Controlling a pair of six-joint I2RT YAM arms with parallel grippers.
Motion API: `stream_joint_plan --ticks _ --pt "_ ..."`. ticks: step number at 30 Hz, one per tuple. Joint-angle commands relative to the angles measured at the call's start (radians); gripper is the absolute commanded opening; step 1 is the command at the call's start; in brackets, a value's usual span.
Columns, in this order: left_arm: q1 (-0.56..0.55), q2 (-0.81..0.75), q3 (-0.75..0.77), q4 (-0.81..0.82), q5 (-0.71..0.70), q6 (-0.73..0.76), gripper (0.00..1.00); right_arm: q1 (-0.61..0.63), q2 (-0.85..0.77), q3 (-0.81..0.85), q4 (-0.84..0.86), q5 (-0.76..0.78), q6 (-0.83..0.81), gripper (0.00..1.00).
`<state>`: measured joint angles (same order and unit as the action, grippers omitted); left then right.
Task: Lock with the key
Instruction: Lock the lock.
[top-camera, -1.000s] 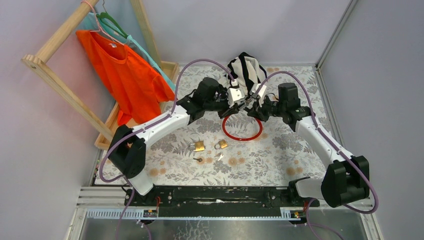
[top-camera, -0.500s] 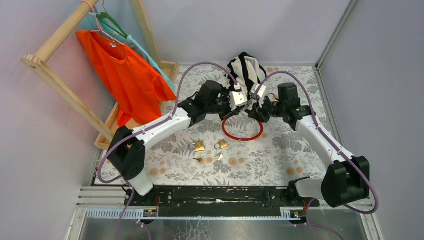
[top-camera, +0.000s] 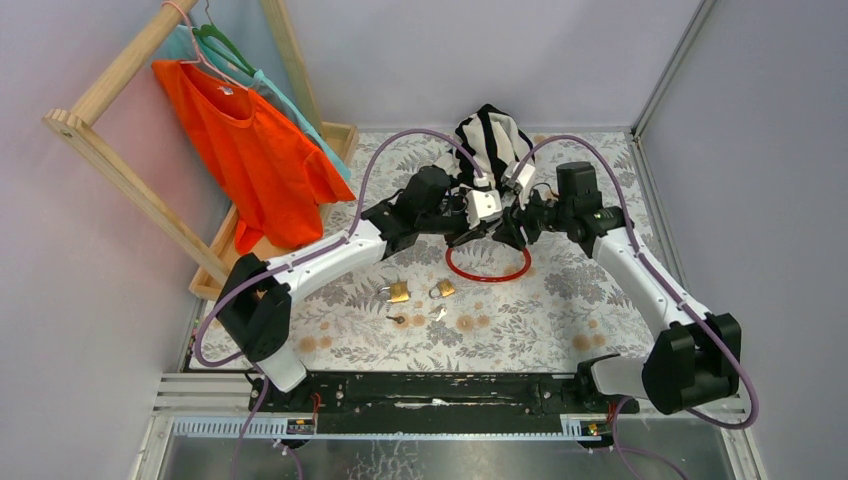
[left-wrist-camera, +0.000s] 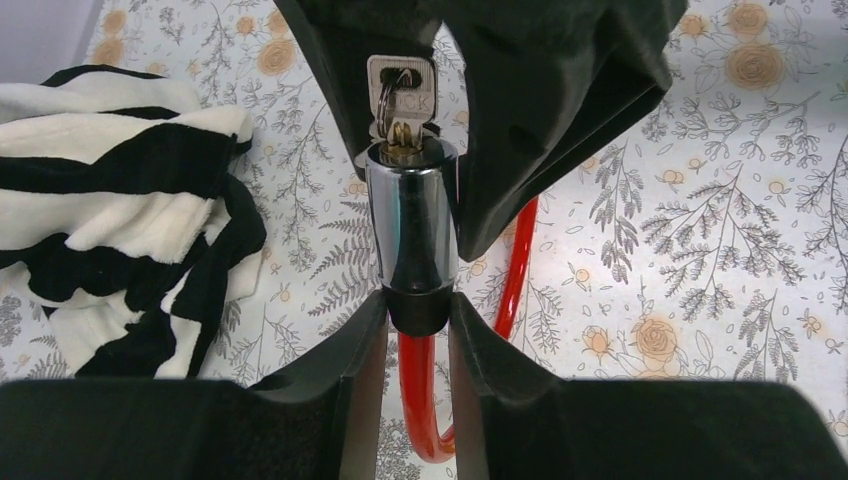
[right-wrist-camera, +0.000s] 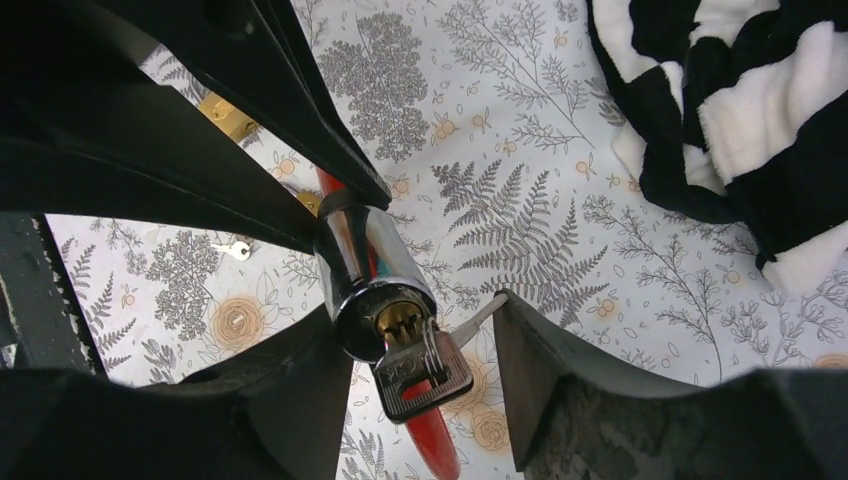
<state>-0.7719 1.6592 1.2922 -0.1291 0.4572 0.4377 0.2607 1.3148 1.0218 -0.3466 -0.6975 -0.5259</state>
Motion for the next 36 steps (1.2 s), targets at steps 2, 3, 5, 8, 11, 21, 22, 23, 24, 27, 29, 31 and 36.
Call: stream_joint_plan --ticks 2,3,5,8,11,21,22,23,24,27,29,31,36 --pt "-0.013 -0.018 -0.027 -0.04 0.025 -0.029 0.0 -0.013 -0.068 0.037 0.017 -0.019 0.057 0.64" --pt "-0.013 -0.021 -0.028 -0.038 0.023 -0.033 0.0 -0.016 -0.071 0.043 -0.003 -0.021 0.056 0.66" --pt "-0.011 -0.023 -0.032 -0.034 0.016 -0.037 0.0 -0.025 -0.078 0.054 -0.04 -0.022 0.055 0.69" --pt "-0.011 -0.024 -0.04 -0.025 0.007 -0.045 0.0 -0.053 -0.09 0.069 -0.108 -0.023 0.044 0.71" --pt "-0.01 -0.025 -0.043 -0.017 0.001 -0.059 0.0 -0.101 -0.098 0.091 -0.188 -0.051 0.025 0.72" --pt "-0.01 -0.028 -0.047 -0.01 -0.005 -0.083 0.0 -0.193 -0.046 0.279 -0.368 -0.214 0.142 0.7" --pt "-0.009 -0.028 -0.047 -0.01 -0.001 -0.08 0.0 -0.193 -0.025 0.301 -0.374 -0.227 0.169 0.69" --pt "-0.01 -0.028 -0.047 -0.01 -0.002 -0.079 0.0 -0.193 -0.008 0.323 -0.377 -0.235 0.195 0.68" --pt "-0.011 -0.028 -0.047 -0.01 -0.002 -0.078 0.0 -0.192 0.008 0.348 -0.38 -0.243 0.223 0.66" --pt "-0.01 -0.025 -0.045 -0.012 0.0 -0.076 0.0 -0.188 0.055 0.388 -0.383 -0.259 0.296 0.63" --pt "-0.011 -0.023 -0.043 -0.012 0.001 -0.077 0.0 -0.177 0.078 0.403 -0.387 -0.241 0.324 0.61" --pt "-0.011 -0.021 -0.041 -0.012 0.0 -0.079 0.0 -0.16 0.092 0.406 -0.388 -0.216 0.329 0.59" --pt "-0.011 -0.018 -0.038 -0.012 0.002 -0.08 0.0 -0.145 0.117 0.408 -0.394 -0.194 0.331 0.52"
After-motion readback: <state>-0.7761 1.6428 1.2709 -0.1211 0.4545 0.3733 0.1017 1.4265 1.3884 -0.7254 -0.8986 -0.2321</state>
